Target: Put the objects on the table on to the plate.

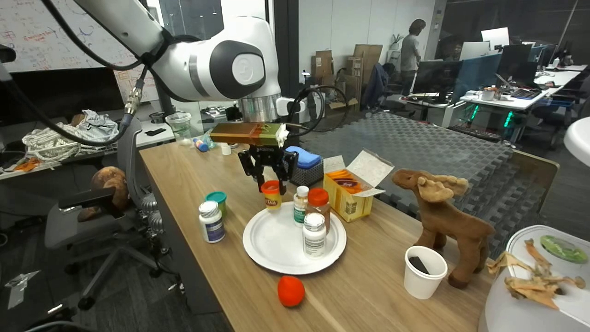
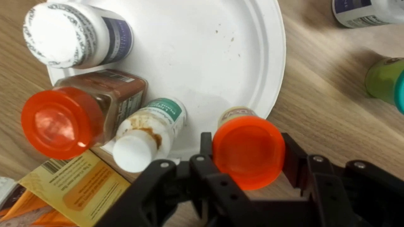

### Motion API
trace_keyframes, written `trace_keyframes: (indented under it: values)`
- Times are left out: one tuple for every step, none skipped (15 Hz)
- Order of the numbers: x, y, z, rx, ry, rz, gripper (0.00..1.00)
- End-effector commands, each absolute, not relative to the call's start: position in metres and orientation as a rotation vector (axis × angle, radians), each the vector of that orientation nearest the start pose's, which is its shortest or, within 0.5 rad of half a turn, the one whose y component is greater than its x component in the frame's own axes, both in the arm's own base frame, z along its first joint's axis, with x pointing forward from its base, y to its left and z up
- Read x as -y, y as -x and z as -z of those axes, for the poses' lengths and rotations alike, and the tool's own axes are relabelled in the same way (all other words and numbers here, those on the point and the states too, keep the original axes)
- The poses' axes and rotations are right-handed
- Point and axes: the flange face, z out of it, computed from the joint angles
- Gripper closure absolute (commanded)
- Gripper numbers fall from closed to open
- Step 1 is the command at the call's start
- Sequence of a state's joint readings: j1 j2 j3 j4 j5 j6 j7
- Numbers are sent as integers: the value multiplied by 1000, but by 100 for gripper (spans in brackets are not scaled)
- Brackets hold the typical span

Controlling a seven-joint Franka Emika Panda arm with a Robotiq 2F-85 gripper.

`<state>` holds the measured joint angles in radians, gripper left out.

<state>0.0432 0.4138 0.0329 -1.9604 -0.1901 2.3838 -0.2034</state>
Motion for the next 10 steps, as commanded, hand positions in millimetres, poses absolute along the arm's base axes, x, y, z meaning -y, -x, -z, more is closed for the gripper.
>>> trace_keyframes:
  values:
    - [-50,-603,-262,825,3140,23,71]
    - [-50,-601,-258,860,3134,21,71]
    - [-52,-600,-256,891,3131,22,71]
    - [-52,-599,-255,923,3134,34,71]
    - [-52,-600,-255,941,3130,43,71]
    - [-51,-602,-257,956,3138,59,71]
    - [-51,-603,-258,967,3139,71,71]
    - [-49,-604,-259,977,3148,84,71]
    - [-48,-605,-260,985,3153,96,71]
    - [-47,-606,-260,995,3156,101,71]
